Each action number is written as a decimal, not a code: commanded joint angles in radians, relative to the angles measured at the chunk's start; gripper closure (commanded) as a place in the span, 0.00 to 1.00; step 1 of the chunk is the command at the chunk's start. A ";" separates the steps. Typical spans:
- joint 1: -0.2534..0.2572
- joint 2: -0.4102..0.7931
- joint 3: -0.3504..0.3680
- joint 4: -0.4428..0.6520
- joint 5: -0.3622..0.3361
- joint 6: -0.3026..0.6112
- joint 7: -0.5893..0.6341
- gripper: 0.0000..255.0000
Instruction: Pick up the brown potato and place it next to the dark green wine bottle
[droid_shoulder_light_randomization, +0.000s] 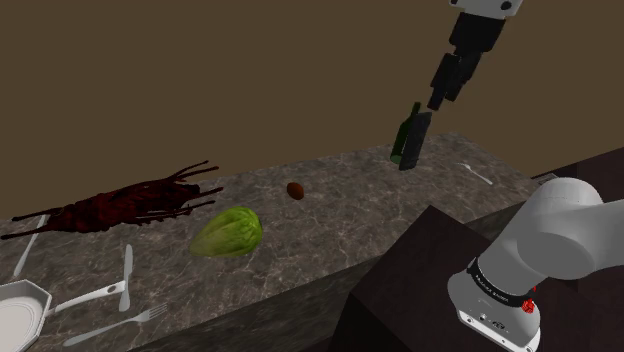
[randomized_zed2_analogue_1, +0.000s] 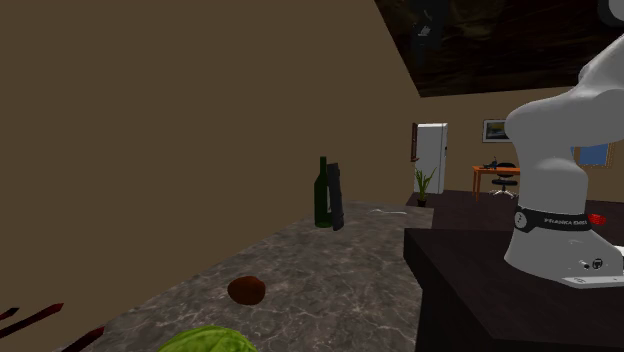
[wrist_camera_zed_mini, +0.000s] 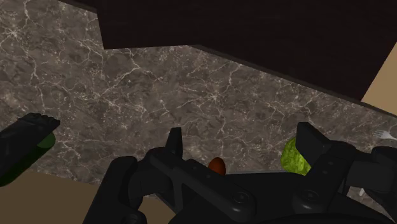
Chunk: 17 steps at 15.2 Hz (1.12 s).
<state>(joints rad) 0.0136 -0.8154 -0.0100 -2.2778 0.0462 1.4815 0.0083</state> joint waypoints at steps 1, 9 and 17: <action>0.000 0.000 0.000 0.000 0.000 0.000 0.000 0.00; 0.007 0.141 0.027 -0.136 -0.004 0.292 0.000 0.00; 0.009 0.371 0.052 -0.179 -0.017 0.581 0.008 0.00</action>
<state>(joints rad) 0.0239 -0.4850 0.0418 -2.4638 0.0332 2.0246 0.0177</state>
